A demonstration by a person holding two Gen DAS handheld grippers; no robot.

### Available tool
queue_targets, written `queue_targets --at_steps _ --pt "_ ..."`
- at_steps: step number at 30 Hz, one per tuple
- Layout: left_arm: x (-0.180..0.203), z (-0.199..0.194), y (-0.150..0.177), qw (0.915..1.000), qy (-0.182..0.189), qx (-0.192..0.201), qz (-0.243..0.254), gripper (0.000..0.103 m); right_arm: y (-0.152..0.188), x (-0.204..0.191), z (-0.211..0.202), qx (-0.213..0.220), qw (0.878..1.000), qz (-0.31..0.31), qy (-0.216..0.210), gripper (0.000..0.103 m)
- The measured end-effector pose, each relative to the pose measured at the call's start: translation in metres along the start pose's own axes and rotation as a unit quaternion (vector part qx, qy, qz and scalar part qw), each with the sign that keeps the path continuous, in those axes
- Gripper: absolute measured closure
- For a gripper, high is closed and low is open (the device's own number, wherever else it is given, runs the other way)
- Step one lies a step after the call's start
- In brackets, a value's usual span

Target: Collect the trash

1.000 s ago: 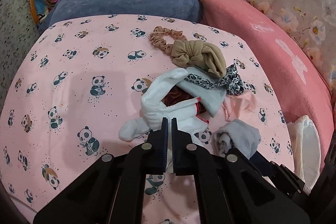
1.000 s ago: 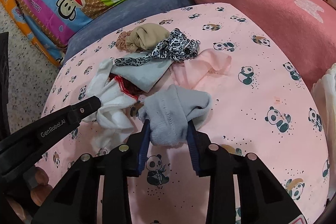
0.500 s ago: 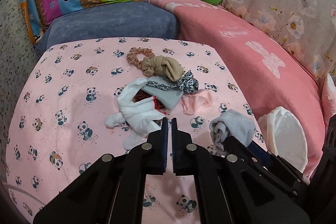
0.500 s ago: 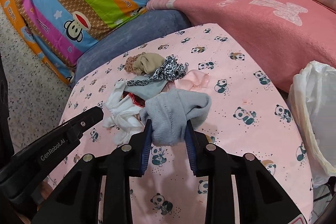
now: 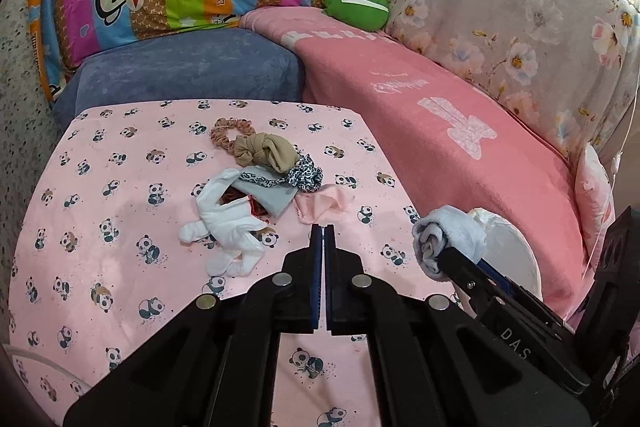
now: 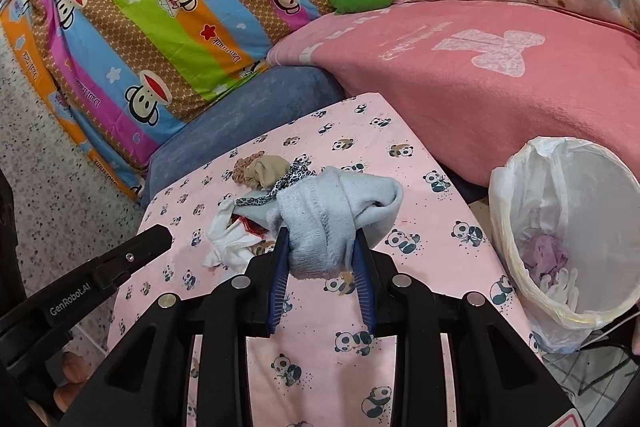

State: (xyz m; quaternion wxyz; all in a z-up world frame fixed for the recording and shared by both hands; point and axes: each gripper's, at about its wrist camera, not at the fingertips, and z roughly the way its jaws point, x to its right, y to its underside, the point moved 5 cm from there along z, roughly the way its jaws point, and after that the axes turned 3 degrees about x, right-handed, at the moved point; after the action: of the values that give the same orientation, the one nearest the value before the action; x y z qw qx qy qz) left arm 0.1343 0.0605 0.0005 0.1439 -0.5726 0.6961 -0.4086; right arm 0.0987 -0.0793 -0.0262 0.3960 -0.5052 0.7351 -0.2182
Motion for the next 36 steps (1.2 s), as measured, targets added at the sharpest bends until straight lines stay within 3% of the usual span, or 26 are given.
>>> queue_targets --at_steps 5,8,11,12,13,15,19,31,34,36 --pt "-0.018 -0.001 0.006 0.9998 -0.018 0.002 -0.011 0.101 0.002 0.002 -0.002 -0.002 1.0 -0.001 -0.002 0.073" --pt "-0.034 0.01 0.014 0.9995 -0.018 -0.019 -0.016 0.101 0.006 0.0 0.003 -0.009 1.0 -0.003 -0.005 0.073" --pt "-0.051 0.022 0.023 0.9982 -0.046 -0.036 -0.007 0.098 0.01 -0.004 0.012 -0.018 1.0 -0.005 -0.009 0.073" --pt "-0.057 0.027 0.025 0.9977 -0.055 -0.04 -0.007 0.088 0.011 -0.007 0.017 -0.023 1.0 -0.007 -0.01 0.073" --pt "-0.062 0.029 0.028 0.9971 -0.061 -0.043 -0.008 0.069 0.012 -0.008 0.019 -0.024 1.0 -0.009 -0.01 0.073" --pt "-0.071 0.034 0.031 0.9961 -0.078 -0.041 -0.008 0.047 0.014 -0.012 0.027 -0.03 0.999 -0.012 -0.013 0.073" --pt "-0.08 0.051 0.033 0.9942 -0.096 -0.048 0.001 0.037 0.015 -0.019 0.048 -0.042 0.999 -0.016 -0.016 0.073" --pt "-0.09 0.119 0.034 0.9911 -0.094 -0.09 -0.03 0.039 0.011 -0.029 0.098 -0.067 0.997 -0.022 -0.021 0.073" --pt "-0.092 0.126 0.037 0.9906 -0.081 -0.101 -0.043 0.072 0.011 -0.03 0.104 -0.069 0.997 -0.023 -0.023 0.073" --pt "-0.093 0.124 0.038 0.9905 -0.078 -0.102 -0.049 0.085 0.011 -0.03 0.105 -0.071 0.997 -0.023 -0.025 0.073"
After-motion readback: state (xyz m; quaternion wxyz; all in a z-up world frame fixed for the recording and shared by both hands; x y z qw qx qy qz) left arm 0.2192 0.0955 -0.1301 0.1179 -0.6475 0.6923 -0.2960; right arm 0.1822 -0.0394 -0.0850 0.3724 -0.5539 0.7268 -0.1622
